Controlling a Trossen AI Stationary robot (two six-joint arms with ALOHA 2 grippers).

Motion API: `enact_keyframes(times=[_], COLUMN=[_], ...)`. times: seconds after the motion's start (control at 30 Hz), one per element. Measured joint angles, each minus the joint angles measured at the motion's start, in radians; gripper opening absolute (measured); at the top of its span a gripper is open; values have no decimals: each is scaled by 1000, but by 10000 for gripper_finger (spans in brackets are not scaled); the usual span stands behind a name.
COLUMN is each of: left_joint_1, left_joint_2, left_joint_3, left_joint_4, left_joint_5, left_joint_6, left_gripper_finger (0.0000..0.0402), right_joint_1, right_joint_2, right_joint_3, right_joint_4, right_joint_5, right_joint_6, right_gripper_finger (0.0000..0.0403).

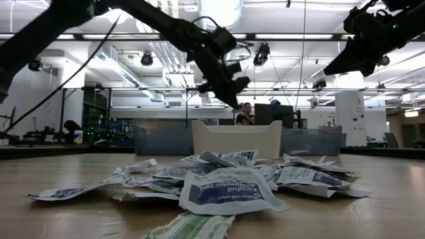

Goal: Pick & Place First Aid Supplies
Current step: Put the blue alcohol pad into the middle gray bin

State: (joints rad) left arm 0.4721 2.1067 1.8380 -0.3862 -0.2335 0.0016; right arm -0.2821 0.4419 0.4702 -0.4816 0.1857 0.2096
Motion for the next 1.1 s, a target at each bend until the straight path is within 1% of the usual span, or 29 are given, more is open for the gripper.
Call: enact_keyframes(times=[0.23, 0.37, 0.47, 0.73, 0.87, 1.03, 1.1], left_joint_1=[15, 15, 15, 15, 15, 15, 15], left_joint_2=[152, 225, 246, 247, 247, 247, 247], left_joint_3=[177, 254, 276, 269, 269, 273, 293], left_joint_4=[-194, -295, -311, -313, -311, -312, -339], left_joint_5=[32, 41, 42, 43, 42, 42, 43], left_joint_6=[-37, -42, -56, -67, -67, -67, -67], left_gripper_finger=[0, 0, 0, 3, 27, 80, 99], right_joint_1=[0, 0, 0, 0, 0, 0, 0], right_joint_2=[0, 0, 0, 0, 0, 0, 0], right_joint_3=[0, 0, 0, 0, 0, 0, 0], right_joint_4=[0, 0, 0, 0, 0, 0, 0], right_joint_5=[0, 0, 0, 0, 0, 0, 0], right_joint_6=[0, 0, 0, 0, 0, 0, 0], right_gripper_finger=[38, 38, 38, 38, 38, 38, 38])
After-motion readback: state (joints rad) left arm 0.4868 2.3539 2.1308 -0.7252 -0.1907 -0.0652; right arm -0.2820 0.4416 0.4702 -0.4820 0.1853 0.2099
